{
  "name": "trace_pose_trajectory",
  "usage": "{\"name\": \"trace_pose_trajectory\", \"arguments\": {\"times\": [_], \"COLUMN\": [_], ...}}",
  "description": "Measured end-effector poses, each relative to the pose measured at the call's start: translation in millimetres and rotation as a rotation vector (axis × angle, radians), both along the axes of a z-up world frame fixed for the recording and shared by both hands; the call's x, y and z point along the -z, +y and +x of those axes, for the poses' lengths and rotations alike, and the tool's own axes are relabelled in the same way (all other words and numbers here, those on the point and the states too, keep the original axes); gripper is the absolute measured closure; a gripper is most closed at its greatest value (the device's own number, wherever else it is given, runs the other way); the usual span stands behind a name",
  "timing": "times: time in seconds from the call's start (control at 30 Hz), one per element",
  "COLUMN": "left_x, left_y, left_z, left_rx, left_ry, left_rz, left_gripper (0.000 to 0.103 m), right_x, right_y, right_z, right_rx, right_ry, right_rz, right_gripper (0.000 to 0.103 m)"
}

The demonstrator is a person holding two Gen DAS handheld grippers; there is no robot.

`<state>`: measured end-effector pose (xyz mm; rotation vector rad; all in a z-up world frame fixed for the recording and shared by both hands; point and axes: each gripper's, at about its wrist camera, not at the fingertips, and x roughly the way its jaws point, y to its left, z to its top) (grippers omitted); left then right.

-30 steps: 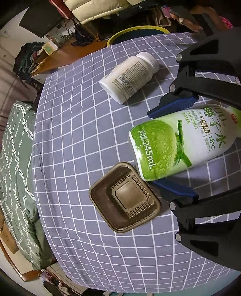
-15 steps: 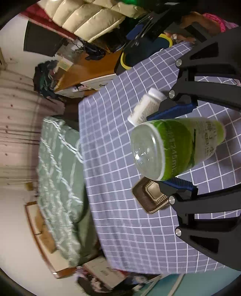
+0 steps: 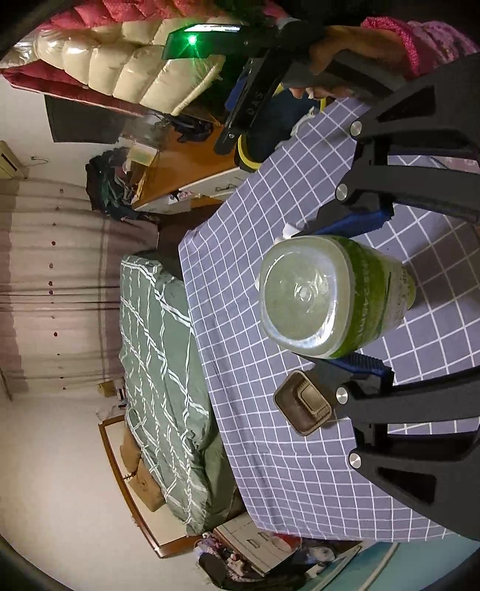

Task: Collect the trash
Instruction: 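Carry the green bottle over the yellow bin and open the left gripper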

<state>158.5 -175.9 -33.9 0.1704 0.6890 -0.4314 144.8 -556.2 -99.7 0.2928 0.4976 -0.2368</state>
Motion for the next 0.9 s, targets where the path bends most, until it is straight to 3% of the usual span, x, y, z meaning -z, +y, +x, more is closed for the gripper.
{"name": "trace_pose_trajectory", "arguments": {"times": [0.2,0.43,0.67,0.9], "left_x": [-13.4,-35.6,-37.0,-8.4], "left_y": [-7.9,-39.3,-126.0,-238.1], "left_z": [-8.9,-15.0,-11.5,-1.6], "left_rx": [0.031,0.125,0.294,0.446], "left_ry": [-0.035,-0.049,-0.016,0.088], "left_rz": [0.008,-0.018,-0.037,-0.034], "left_gripper": [0.051,0.051,0.051,0.051], "right_x": [-11.0,-32.3,-37.0,-24.9], "right_y": [-14.2,-35.1,-73.8,-111.3], "right_z": [-15.9,-77.1,-142.7,-182.5], "right_rx": [0.004,0.044,0.162,0.266], "right_ry": [-0.021,-0.082,-0.071,-0.048], "right_rz": [0.032,-0.045,-0.118,-0.12], "right_gripper": [0.008,0.008,0.008,0.008]}}
